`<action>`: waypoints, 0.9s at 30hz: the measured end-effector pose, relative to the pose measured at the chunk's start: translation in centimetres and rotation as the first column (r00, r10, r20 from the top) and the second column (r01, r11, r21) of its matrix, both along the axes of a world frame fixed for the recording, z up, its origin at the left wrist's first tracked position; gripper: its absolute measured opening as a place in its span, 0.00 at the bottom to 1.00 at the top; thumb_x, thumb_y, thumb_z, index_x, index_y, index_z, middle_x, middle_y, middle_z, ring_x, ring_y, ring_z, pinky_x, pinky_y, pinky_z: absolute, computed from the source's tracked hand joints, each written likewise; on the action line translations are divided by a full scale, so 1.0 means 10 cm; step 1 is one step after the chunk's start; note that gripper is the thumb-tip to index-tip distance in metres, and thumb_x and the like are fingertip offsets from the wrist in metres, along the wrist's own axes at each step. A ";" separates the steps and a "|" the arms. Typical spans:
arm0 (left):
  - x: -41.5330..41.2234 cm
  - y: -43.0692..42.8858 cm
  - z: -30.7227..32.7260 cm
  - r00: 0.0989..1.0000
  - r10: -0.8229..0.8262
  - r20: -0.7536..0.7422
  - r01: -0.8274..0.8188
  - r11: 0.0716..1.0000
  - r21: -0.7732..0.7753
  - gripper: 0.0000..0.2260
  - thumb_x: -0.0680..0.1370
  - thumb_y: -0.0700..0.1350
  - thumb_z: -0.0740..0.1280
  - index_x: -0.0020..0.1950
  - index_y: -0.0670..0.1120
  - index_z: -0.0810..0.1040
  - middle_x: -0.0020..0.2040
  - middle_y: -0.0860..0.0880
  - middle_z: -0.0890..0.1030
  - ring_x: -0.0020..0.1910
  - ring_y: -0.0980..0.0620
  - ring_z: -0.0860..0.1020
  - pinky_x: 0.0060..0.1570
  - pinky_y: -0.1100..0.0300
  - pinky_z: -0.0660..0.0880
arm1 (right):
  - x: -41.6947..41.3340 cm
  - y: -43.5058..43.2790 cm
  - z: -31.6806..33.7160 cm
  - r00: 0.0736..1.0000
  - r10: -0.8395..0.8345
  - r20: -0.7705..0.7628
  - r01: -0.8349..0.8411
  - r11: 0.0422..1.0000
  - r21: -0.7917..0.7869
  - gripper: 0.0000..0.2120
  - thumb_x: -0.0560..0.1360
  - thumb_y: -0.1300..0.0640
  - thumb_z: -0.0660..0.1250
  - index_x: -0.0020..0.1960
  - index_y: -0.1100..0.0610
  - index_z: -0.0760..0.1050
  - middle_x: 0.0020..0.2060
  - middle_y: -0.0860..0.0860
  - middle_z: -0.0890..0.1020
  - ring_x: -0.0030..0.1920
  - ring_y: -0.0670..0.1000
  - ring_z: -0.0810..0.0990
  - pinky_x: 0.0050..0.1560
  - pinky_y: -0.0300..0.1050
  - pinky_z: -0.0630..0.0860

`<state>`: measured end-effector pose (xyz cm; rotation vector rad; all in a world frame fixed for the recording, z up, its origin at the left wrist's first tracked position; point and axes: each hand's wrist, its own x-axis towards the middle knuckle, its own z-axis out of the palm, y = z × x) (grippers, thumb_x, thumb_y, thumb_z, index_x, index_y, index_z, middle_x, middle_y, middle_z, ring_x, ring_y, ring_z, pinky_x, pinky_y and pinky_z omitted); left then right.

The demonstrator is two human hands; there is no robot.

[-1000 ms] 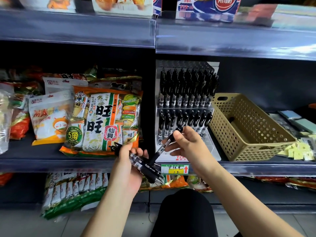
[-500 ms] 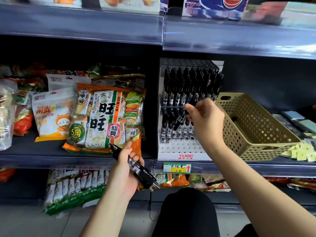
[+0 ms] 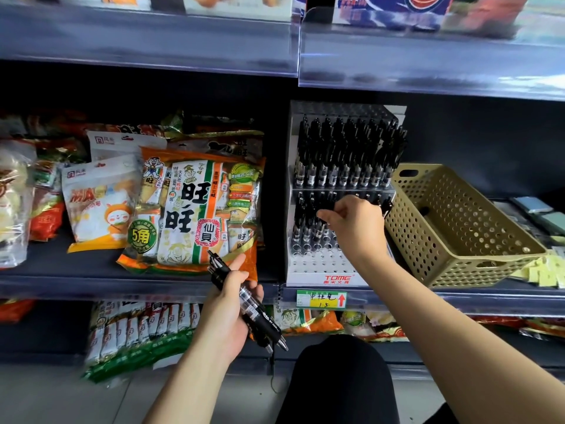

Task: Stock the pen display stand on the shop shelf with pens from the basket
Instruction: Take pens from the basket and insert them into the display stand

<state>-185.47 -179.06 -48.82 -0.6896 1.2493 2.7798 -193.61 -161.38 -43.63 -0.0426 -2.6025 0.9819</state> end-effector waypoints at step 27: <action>0.03 0.07 0.10 0.999 -0.030 0.040 0.028 0.998 0.055 0.07 0.75 0.39 0.68 0.52 0.40 0.78 0.38 0.48 0.85 0.41 0.51 0.84 0.49 0.53 0.77 | 0.00 -0.01 -0.14 0.999 0.043 -0.001 -0.042 0.995 0.088 0.10 0.77 0.58 0.64 0.42 0.62 0.78 0.26 0.54 0.78 0.24 0.51 0.72 0.26 0.42 0.68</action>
